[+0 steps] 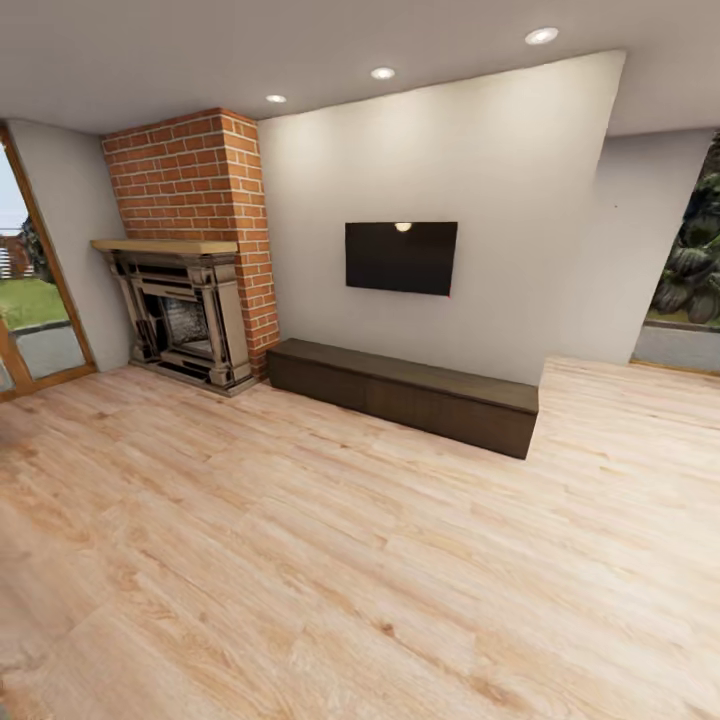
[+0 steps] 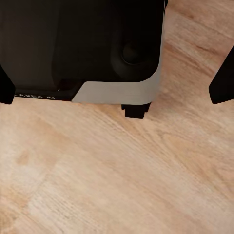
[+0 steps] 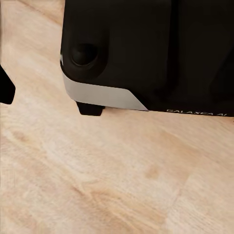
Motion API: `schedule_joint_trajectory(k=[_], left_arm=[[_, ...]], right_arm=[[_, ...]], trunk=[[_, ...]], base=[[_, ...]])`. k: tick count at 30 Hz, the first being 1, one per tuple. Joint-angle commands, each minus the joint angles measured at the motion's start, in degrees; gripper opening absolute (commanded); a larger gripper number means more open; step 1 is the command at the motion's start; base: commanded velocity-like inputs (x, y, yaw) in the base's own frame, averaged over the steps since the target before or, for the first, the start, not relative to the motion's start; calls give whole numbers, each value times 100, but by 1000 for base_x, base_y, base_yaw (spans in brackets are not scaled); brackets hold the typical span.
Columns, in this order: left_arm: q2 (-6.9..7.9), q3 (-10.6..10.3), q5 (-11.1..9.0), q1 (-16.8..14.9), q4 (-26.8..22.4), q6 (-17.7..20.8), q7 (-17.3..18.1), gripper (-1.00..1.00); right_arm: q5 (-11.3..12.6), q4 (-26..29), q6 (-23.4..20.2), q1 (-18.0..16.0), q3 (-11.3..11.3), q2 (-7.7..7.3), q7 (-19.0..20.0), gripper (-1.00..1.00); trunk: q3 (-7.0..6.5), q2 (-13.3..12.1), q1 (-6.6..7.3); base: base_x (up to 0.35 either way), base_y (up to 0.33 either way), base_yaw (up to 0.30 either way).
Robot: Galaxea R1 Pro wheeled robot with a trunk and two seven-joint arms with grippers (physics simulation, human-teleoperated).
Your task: Move the two storage containers from the living room to the garage. In the garage, place one container on the floor and stack the other container on top of it (either order is fine).
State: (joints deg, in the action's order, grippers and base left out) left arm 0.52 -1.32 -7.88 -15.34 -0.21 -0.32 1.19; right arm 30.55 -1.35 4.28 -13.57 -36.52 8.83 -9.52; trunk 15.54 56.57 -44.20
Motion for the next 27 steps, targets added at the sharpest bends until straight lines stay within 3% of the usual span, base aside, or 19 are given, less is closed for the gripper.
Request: schedule_joint_trajectory(k=[1, 21, 27], left_arm=[[0, -17, -55, -5, 3, -3, 12, 100], [-7, -17, -55, -5, 3, -3, 12, 100], [-8, -17, -55, -5, 3, -3, 12, 100]], right_arm=[[56, -14, 29, -5, -48, 4, -6, 100], [56, -14, 29, -5, -49, 4, -6, 100], [56, -14, 29, -5, -48, 4, -6, 100]], trunk=[[7, 4, -4], [7, 4, -4], [7, 4, -4]], base=[[322, 0, 268], [322, 0, 266], [322, 0, 56]])
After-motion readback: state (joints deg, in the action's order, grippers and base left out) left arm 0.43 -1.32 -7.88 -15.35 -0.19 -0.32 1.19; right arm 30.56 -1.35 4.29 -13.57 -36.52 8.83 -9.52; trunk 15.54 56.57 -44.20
